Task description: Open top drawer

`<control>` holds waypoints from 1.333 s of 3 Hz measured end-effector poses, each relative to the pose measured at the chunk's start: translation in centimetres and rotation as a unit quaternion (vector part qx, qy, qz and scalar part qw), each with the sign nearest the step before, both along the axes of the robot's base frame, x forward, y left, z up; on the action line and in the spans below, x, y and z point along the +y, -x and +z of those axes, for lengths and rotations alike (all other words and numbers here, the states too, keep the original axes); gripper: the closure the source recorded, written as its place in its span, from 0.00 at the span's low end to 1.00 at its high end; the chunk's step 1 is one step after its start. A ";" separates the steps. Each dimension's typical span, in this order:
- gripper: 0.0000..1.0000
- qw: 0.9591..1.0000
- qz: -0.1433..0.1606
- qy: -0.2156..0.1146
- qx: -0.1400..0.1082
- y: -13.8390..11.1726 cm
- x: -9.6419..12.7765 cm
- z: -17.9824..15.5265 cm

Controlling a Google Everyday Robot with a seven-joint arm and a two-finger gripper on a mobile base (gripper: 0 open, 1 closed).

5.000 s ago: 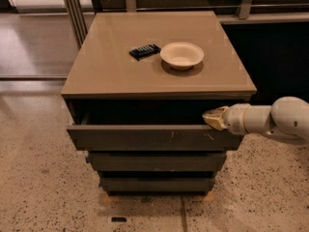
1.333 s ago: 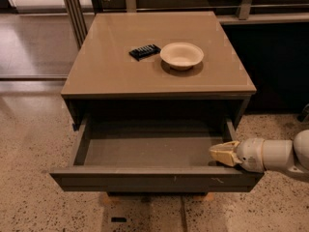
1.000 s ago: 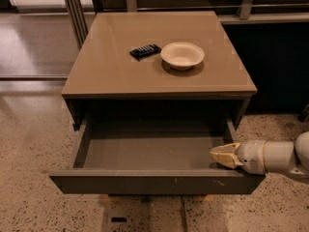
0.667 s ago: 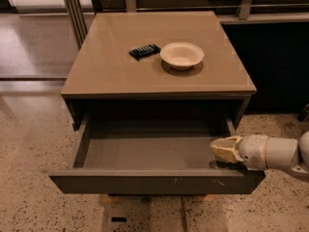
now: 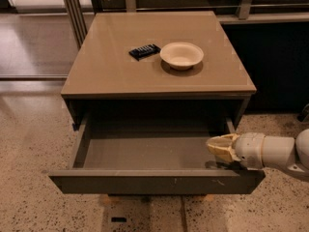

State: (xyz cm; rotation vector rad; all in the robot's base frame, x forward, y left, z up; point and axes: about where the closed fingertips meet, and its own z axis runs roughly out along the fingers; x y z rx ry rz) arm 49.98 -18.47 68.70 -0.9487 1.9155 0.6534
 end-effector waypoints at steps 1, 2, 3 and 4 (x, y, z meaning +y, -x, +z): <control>0.36 1.000 0.000 0.000 0.000 0.0 0.0 0.0; 0.13 1.000 0.000 0.000 0.000 0.0 0.0 0.0; 0.00 1.000 0.000 0.000 0.000 0.0 0.0 0.0; 0.00 1.000 0.000 0.000 0.000 0.0 0.0 0.0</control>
Offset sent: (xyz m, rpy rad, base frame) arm 0.0000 0.0000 0.0000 0.0000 0.0000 0.0001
